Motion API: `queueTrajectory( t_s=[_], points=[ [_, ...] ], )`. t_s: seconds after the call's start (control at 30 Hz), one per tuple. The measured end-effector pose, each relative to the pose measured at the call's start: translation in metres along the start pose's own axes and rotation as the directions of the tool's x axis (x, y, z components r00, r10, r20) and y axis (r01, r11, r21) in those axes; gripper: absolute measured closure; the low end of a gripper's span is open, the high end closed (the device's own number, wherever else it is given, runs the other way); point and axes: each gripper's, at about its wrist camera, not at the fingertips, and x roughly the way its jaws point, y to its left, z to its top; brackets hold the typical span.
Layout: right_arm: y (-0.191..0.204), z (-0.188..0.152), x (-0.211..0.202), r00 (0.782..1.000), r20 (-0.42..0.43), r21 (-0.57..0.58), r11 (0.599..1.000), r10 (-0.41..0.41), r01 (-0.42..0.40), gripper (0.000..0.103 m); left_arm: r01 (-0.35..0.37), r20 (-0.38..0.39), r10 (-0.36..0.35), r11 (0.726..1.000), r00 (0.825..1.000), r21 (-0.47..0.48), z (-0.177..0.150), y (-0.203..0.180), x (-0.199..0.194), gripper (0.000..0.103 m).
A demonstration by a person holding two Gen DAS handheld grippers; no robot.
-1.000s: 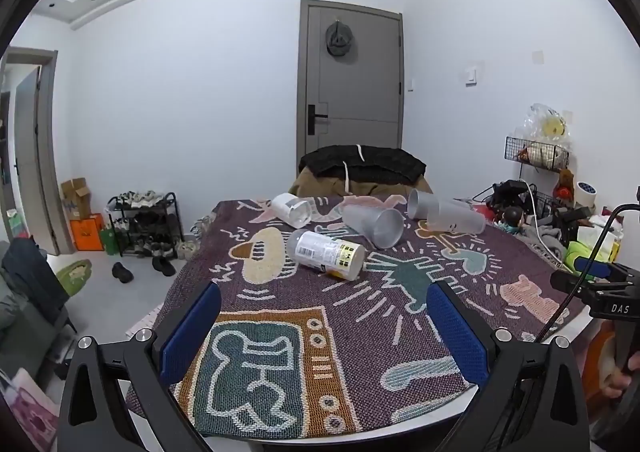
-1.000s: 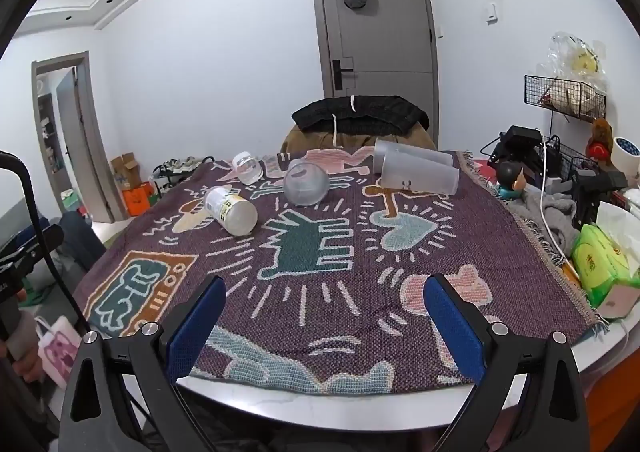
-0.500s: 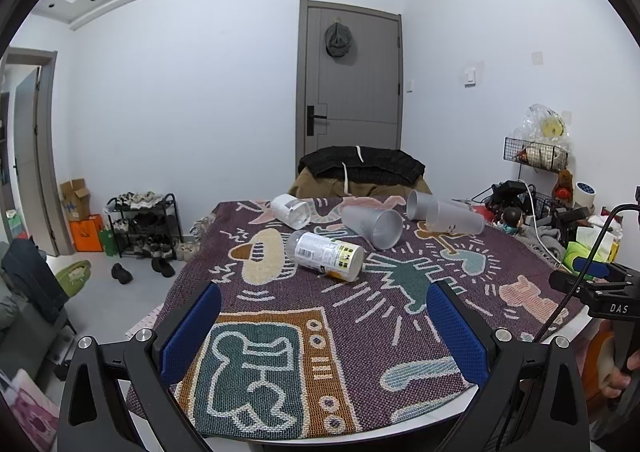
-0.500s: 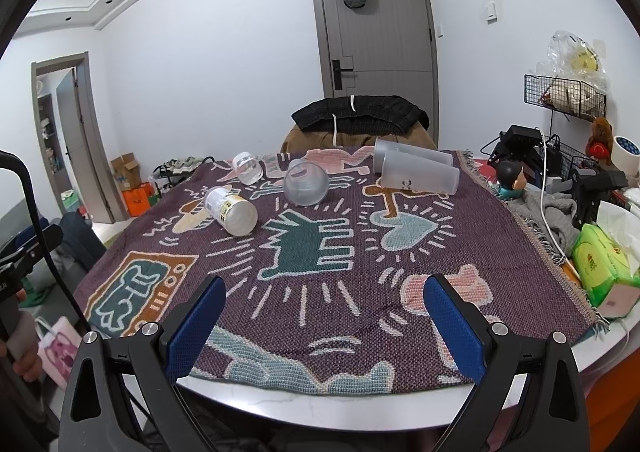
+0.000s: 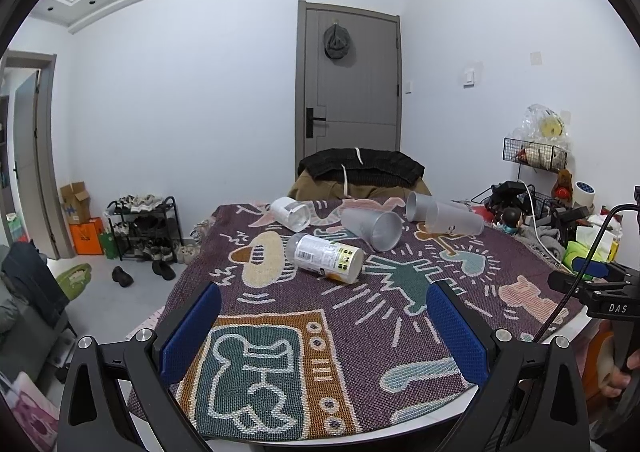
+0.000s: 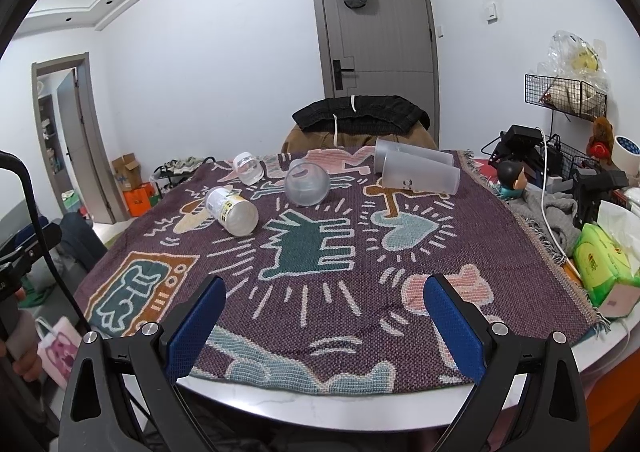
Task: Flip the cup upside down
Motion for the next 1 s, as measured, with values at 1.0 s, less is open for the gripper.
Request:
queueTrajectory(
  t_s=[1.0],
  points=[
    [0.0003,0.0005,0.0007,1.0,-0.002,0.0,1.0,0.0,0.0,0.003,0.002,0.001,-0.002,1.0,1.0,0.002,0.0009,0.0001,-0.0009,0.0]
  ],
)
